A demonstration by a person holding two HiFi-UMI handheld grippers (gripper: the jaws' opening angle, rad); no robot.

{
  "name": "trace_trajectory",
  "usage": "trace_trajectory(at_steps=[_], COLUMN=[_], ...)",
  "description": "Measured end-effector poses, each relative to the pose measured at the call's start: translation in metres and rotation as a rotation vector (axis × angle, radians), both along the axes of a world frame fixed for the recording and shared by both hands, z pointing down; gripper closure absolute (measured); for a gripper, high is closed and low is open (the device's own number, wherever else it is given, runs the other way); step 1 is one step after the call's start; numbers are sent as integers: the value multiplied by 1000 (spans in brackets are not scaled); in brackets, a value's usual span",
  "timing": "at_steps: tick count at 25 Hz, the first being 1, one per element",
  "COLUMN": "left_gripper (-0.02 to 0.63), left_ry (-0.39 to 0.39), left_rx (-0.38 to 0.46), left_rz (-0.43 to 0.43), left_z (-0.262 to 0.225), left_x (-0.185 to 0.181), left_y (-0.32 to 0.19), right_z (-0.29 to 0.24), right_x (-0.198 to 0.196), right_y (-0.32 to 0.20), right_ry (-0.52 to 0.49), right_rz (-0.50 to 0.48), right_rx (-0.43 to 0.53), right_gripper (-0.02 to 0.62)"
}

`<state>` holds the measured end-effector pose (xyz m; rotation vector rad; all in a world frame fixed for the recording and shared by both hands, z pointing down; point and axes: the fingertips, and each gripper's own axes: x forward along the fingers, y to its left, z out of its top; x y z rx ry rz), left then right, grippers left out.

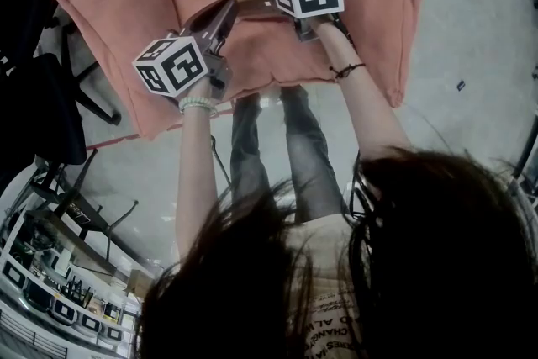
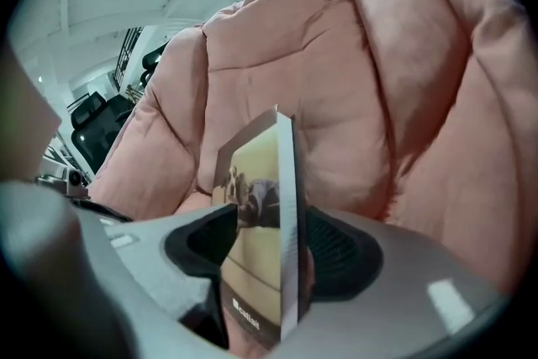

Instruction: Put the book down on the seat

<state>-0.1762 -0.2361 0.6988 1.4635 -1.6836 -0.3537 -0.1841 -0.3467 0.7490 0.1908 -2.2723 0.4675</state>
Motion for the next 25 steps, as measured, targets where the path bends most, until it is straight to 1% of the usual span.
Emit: trace_trajectory(at_steps=[6, 10, 15, 19, 22, 25], left_gripper=[614, 614, 614, 614, 614, 614], left_ry=[8, 4, -11, -33, -52, -75], left_rx=[0, 2, 8, 12, 25, 44], left_rz=[0, 4, 9, 13, 14, 16], left_z=[0, -2, -13, -36, -62, -90], left_x=[-5, -2, 0, 5, 11, 14], left_y=[6, 6, 5, 6, 4, 0], right_z=[-2, -2, -19, -47, -72, -101], right_x=[-5, -2, 0, 2, 6, 8], right_y=[0, 2, 4, 13, 21, 26], right_ry=[7, 1, -57, -116, -147, -178], right_rz=[18, 25, 43, 26, 5, 2], right_rx=[31, 22, -3, -46, -49, -63], right_gripper=[344, 344, 344, 345, 364, 368])
